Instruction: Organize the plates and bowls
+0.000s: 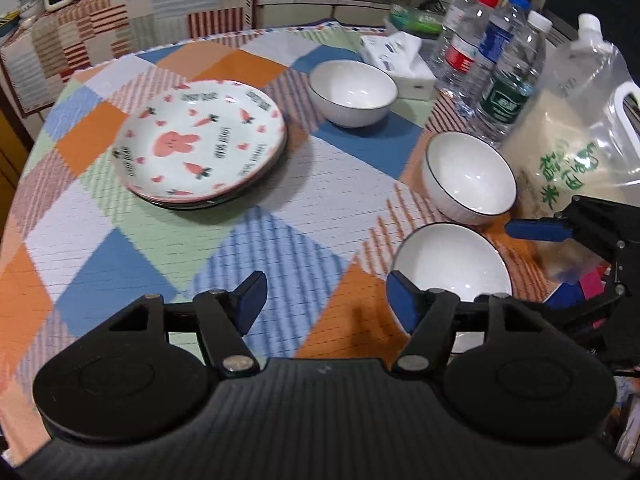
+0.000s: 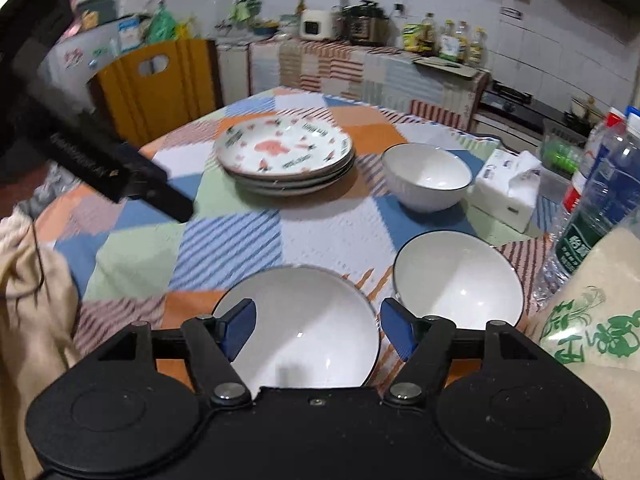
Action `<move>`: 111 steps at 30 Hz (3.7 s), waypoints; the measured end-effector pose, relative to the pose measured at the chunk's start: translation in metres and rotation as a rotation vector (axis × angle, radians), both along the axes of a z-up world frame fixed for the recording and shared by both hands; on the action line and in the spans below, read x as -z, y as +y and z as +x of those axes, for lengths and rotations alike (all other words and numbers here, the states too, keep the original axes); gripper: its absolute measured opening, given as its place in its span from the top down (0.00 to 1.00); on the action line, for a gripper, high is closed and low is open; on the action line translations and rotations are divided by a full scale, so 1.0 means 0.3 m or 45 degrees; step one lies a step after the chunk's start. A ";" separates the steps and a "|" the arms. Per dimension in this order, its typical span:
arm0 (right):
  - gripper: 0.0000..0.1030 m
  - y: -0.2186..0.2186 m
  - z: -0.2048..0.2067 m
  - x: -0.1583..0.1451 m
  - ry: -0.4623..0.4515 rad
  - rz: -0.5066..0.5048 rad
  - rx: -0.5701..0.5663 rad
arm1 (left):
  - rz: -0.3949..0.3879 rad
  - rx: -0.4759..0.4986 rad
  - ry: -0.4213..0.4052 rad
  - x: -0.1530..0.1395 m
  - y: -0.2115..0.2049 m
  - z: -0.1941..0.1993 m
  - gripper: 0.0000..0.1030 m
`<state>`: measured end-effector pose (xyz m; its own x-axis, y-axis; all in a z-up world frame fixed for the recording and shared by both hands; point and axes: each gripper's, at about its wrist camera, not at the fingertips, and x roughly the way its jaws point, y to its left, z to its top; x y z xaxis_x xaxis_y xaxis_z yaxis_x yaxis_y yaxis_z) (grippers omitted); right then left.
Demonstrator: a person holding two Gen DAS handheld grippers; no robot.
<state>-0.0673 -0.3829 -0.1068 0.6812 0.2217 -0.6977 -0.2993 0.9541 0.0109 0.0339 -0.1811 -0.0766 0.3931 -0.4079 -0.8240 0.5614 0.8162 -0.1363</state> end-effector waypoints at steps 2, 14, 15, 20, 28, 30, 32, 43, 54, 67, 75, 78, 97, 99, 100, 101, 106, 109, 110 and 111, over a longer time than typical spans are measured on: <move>0.22 -0.001 -0.004 0.003 0.015 0.004 -0.027 | -0.013 0.012 0.019 0.028 -0.021 -0.003 0.36; 0.10 -0.014 -0.050 0.046 0.105 -0.045 -0.101 | -0.035 0.044 0.167 0.137 -0.077 -0.011 0.36; 0.10 -0.013 -0.056 0.053 0.111 -0.050 -0.109 | -0.033 0.050 0.162 0.137 -0.080 -0.013 0.36; 0.10 -0.014 -0.071 0.093 0.140 -0.039 -0.142 | -0.031 0.070 0.162 0.143 -0.096 -0.010 0.36; 0.10 -0.005 -0.015 0.199 0.196 -0.061 -0.141 | -0.073 0.147 0.216 0.167 -0.127 -0.022 0.38; 0.10 -0.005 0.000 0.218 0.201 -0.052 -0.149 | -0.054 0.160 0.204 0.174 -0.137 -0.029 0.39; 0.10 -0.006 0.013 0.230 0.195 -0.018 -0.151 | -0.045 0.160 0.202 0.188 -0.147 -0.027 0.43; 0.10 0.041 0.030 0.240 0.160 -0.011 -0.156 | -0.043 0.216 0.244 0.240 -0.141 -0.019 0.80; 0.10 0.172 0.100 0.118 0.050 -0.015 -0.248 | -0.070 0.098 0.198 0.108 0.060 0.062 0.80; 0.10 0.441 0.328 0.140 0.028 0.150 -0.312 | 0.022 -0.104 0.171 0.104 0.330 0.227 0.79; 0.10 0.518 0.364 0.190 0.039 0.130 -0.290 | 0.070 -0.131 0.173 0.189 0.358 0.261 0.79; 0.10 0.526 0.374 0.214 0.040 0.115 -0.269 | 0.069 -0.141 0.174 0.213 0.350 0.268 0.79; 0.11 0.422 0.214 0.136 0.050 -0.030 -0.140 | 0.205 0.014 -0.171 0.123 0.310 0.132 0.58; 0.11 0.374 0.169 0.107 0.018 -0.009 -0.076 | 0.178 0.023 -0.202 0.081 0.299 0.115 0.56; 0.11 0.349 0.143 0.093 -0.007 -0.006 -0.032 | 0.152 0.027 -0.211 0.058 0.290 0.109 0.55; 0.11 0.327 0.122 0.082 -0.029 -0.006 0.009 | 0.127 0.028 -0.217 0.038 0.277 0.105 0.54; 0.10 0.215 0.045 0.061 -0.148 0.076 0.255 | 0.010 0.053 -0.248 -0.036 0.172 0.097 0.51; 0.10 0.144 0.033 0.076 -0.169 0.158 0.413 | -0.048 0.081 -0.231 -0.050 0.106 0.090 0.50; 0.10 0.125 0.032 0.083 -0.159 0.171 0.450 | -0.066 0.086 -0.216 -0.049 0.085 0.090 0.49; 0.10 0.110 0.032 0.094 -0.142 0.177 0.476 | -0.081 0.080 -0.195 -0.046 0.063 0.093 0.49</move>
